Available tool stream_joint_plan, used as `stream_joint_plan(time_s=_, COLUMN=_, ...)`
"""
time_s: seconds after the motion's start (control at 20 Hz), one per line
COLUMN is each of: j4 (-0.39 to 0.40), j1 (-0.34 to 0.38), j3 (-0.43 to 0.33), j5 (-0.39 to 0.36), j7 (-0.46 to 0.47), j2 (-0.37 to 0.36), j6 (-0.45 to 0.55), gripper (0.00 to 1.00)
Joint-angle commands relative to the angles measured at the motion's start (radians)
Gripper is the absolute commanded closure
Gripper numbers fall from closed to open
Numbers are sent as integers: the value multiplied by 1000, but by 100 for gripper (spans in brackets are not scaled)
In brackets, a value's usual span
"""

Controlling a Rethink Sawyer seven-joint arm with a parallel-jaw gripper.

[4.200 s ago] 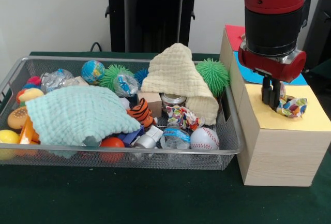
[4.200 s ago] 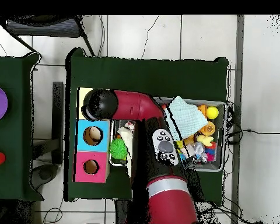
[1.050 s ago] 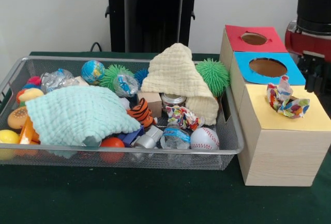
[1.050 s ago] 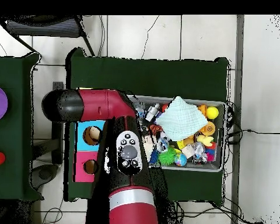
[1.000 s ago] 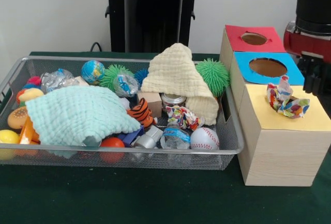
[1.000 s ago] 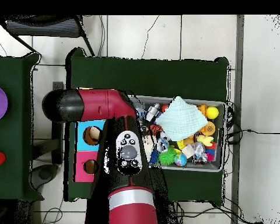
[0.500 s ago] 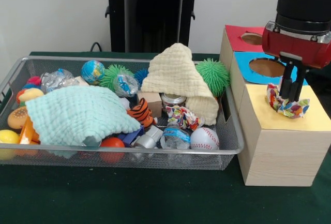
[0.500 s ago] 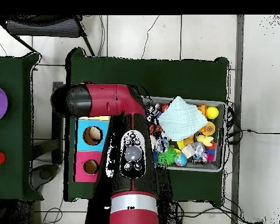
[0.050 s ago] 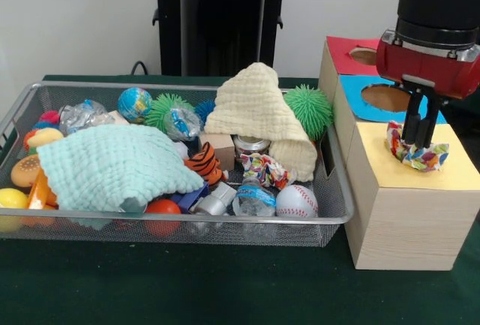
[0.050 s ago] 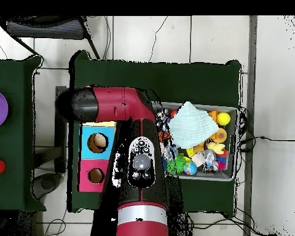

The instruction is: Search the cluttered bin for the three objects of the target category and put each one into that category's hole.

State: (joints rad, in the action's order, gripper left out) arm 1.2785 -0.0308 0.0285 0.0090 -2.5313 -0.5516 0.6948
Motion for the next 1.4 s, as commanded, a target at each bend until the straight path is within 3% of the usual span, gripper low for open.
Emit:
stream_joint_plan(time_s=0.05, j4=62, j1=49, j3=-32, j5=18, j7=-59, j2=50, j6=42, gripper=100)
stream_joint_plan(time_s=0.55, j4=48, j1=34, j3=-7, j5=-2, j7=-76, j2=69, j6=45, gripper=100)
stream_joint_plan(time_s=0.9, j4=147, j1=52, j3=-64, j5=56, j7=-74, j2=57, j6=61, gripper=100)
stream_joint_plan(time_s=1.4, j4=188, j1=46, j3=-68, j5=80, j7=-48, j2=59, j6=91, gripper=100)
